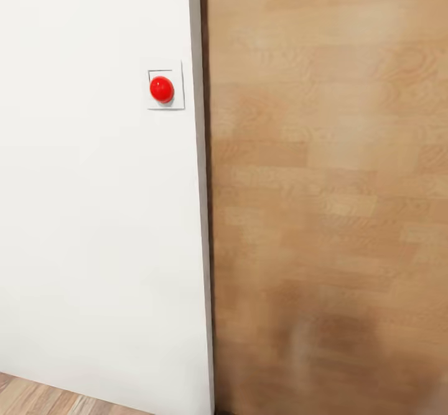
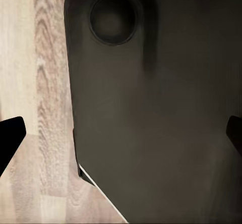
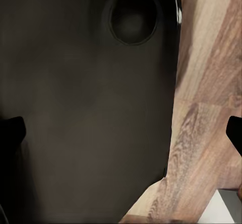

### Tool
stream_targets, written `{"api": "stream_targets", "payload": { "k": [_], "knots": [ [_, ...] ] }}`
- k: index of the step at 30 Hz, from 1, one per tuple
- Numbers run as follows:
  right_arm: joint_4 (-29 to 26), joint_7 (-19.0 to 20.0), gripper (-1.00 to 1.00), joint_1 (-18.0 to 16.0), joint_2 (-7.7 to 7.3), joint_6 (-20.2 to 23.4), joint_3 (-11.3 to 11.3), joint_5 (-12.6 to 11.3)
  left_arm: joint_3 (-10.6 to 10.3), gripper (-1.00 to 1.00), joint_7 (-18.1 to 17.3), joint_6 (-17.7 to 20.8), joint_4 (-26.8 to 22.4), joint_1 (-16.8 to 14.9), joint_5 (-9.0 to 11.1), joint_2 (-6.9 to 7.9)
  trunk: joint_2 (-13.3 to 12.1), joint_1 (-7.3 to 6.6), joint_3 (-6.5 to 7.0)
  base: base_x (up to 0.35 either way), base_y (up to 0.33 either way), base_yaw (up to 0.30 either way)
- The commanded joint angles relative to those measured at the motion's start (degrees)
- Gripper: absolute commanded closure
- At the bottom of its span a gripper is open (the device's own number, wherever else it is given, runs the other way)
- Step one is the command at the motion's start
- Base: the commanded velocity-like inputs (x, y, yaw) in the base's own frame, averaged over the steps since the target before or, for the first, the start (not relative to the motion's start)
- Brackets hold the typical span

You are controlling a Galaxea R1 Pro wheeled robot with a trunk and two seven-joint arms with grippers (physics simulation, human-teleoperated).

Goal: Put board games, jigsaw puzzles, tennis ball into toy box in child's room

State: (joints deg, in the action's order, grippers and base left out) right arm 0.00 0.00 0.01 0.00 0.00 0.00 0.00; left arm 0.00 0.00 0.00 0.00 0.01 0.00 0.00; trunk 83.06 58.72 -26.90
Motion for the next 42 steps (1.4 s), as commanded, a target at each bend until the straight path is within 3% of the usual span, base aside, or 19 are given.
{"api": "stream_targets", "payload": {
  "k": [1,7,14,34,42],
  "knots": [
    [0.00,0.00,-1.00,-0.01,0.00,0.00,0.00,0.00,0.00,-1.00,0.00,0.00,0.00,-0.01,0.00,0.00,0.01,0.00,-0.03,0.000,0.000,0.000],
    [0.09,0.30,-1.00,-0.10,0.08,0.04,0.18,-0.02,-0.05,-1.00,-0.09,-0.03,0.16,-0.01,0.08,-0.26,0.01,0.00,-0.03,0.000,0.000,0.000],
    [-0.15,0.51,-1.00,-0.10,2.17,-0.06,0.05,-0.41,0.16,-1.00,-0.09,-0.26,0.09,-0.01,0.09,-0.91,0.01,0.00,-0.03,0.000,0.000,0.000],
    [-0.18,0.53,-1.00,-0.10,2.05,-0.09,0.14,-0.21,0.64,-1.00,-0.09,-0.40,0.09,-0.01,0.26,-1.13,0.01,0.00,-0.03,0.000,0.000,0.000],
    [-0.18,0.53,-1.00,-0.10,2.06,-0.09,0.15,-0.58,0.17,-1.00,-0.09,-0.35,0.09,-0.01,0.12,-1.13,-3.19,-1.75,1.41,0.000,0.000,0.000]
  ]
}}
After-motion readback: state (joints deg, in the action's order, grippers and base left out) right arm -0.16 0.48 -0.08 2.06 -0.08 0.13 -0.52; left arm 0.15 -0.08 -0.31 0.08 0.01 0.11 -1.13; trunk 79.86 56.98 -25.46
